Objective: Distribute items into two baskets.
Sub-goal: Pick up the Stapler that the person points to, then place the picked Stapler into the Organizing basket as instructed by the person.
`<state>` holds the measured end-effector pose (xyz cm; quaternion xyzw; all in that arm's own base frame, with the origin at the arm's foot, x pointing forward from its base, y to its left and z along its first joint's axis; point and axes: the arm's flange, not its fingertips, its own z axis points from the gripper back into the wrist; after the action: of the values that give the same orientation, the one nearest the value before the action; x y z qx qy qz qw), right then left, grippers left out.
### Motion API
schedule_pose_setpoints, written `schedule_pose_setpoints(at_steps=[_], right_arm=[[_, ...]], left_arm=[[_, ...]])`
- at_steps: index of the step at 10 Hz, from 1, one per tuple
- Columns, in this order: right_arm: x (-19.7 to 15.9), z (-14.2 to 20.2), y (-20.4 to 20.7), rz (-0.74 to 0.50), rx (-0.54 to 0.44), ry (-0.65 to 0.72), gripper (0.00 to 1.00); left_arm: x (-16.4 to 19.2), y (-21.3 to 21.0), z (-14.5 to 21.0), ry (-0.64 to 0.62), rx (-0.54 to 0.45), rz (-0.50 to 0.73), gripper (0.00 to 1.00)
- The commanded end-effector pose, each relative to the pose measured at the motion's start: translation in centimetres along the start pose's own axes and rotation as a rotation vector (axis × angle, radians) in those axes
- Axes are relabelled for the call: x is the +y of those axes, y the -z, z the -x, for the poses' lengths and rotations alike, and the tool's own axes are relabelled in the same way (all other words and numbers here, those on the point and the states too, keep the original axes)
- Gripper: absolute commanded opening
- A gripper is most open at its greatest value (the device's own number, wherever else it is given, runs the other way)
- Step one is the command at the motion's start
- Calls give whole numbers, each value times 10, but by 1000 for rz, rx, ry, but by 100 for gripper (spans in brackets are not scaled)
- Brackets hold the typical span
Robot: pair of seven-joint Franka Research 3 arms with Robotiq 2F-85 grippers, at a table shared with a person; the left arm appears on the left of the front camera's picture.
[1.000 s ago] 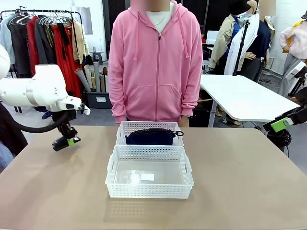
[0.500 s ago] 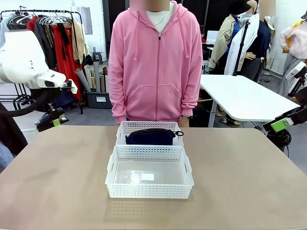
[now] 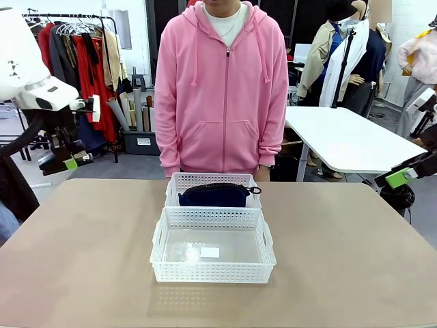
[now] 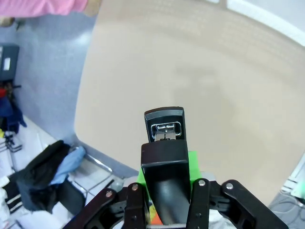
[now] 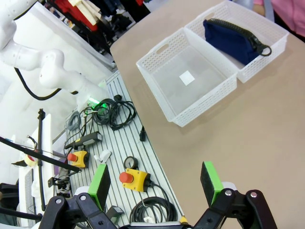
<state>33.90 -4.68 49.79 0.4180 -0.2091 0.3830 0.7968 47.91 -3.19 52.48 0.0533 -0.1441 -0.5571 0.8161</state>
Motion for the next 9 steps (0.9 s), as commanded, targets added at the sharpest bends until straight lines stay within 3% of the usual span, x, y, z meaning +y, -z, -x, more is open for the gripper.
schedule_pose_setpoints(at_steps=[1, 3, 4, 9], right_arm=[[1, 0, 0, 0, 5, 2, 100], [1, 0, 0, 0, 5, 2, 100], [1, 0, 0, 0, 5, 2, 100], [1, 0, 0, 0, 5, 2, 100]], left_arm=[[3, -6, 5, 52, -28, 41, 0], [3, -11, 1, 49, -21, 84, 0], [-3, -2, -1, 46, -6, 27, 0], [-3, -2, -1, 46, -6, 27, 0]])
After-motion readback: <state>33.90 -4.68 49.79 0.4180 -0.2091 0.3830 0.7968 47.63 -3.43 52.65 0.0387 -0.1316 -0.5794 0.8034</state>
